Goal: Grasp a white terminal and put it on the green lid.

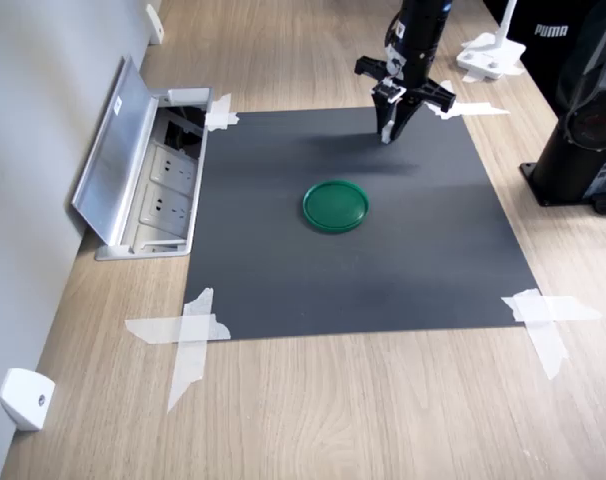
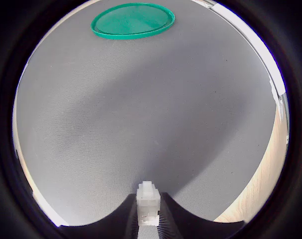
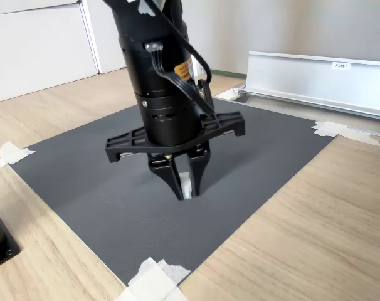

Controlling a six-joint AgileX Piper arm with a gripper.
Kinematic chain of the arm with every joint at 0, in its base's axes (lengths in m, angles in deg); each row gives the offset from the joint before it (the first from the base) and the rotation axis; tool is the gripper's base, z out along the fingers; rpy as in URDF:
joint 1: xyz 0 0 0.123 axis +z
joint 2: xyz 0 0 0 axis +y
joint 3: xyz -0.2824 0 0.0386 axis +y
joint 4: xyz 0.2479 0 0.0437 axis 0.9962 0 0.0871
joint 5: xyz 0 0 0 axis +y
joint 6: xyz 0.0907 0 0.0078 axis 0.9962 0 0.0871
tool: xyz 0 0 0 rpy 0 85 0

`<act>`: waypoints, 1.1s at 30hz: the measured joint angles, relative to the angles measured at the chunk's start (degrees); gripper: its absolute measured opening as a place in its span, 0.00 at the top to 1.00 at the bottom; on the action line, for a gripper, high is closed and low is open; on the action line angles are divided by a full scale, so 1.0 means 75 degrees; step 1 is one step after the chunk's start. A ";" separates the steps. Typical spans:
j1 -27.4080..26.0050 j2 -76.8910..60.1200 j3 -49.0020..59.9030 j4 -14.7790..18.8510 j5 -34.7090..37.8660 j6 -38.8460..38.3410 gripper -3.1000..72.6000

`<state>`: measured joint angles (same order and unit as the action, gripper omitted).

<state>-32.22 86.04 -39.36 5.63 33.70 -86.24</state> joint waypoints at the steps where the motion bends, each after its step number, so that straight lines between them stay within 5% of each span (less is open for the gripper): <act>1: 0.0000 0.0000 0.0000 0.0000 0.0000 0.0026 0.83; 9: 0.0180 -0.0339 -0.0467 0.0152 0.0773 0.0493 0.83; 19: 0.2618 -0.1004 -0.3067 0.0102 0.3407 0.3140 0.83; 27: 0.4284 -0.0602 -0.3299 -0.0322 0.3433 0.4408 0.83; 33: 0.4797 0.0273 -0.3299 -0.0793 0.2940 0.5408 0.83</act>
<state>3.75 88.09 -64.10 -0.31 55.75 -45.68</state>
